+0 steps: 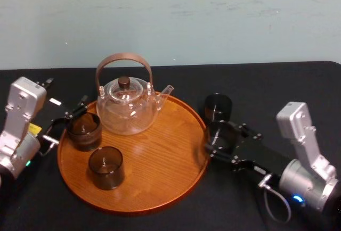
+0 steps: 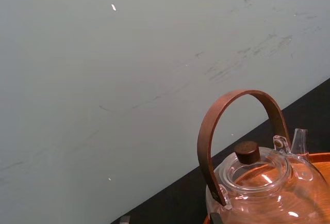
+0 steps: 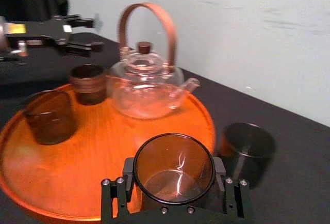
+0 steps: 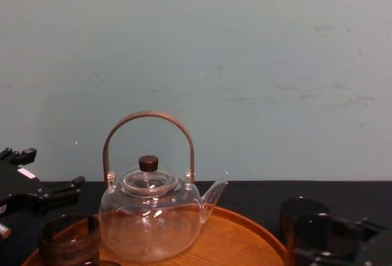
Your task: Pick up the glass from the table and place it on the tray.
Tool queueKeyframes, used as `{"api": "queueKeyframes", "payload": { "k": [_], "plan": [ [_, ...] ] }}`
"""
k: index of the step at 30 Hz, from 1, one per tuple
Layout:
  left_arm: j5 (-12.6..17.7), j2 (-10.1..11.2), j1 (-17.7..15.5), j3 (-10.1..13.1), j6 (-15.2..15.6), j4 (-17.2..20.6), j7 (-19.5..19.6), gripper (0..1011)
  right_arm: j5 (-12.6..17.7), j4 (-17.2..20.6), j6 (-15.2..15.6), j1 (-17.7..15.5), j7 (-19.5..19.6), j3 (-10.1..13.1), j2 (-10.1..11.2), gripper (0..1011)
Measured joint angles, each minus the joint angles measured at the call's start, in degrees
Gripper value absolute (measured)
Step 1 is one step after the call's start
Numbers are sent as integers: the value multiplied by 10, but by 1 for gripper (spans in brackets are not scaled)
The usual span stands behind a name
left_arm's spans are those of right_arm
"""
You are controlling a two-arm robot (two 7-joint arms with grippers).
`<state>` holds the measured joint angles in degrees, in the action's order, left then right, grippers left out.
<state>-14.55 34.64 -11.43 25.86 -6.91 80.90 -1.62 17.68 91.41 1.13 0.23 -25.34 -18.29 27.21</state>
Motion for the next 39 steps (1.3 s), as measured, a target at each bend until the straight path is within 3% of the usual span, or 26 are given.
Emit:
{"api": "queueKeyframes", "payload": {
  "k": [10,24,39],
  "plan": [
    [0,0,0,0,0,0,0,1001,-5,-13,-1,25,-20,-47,-18,903],
    [0,0,0,0,0,0,0,1001,-25,-57,-2,85,-41,-120,-64,903],
    [0,0,0,0,0,0,0,1001,-17,-80,4,94,-39,-131,-72,903]
  ]
}}
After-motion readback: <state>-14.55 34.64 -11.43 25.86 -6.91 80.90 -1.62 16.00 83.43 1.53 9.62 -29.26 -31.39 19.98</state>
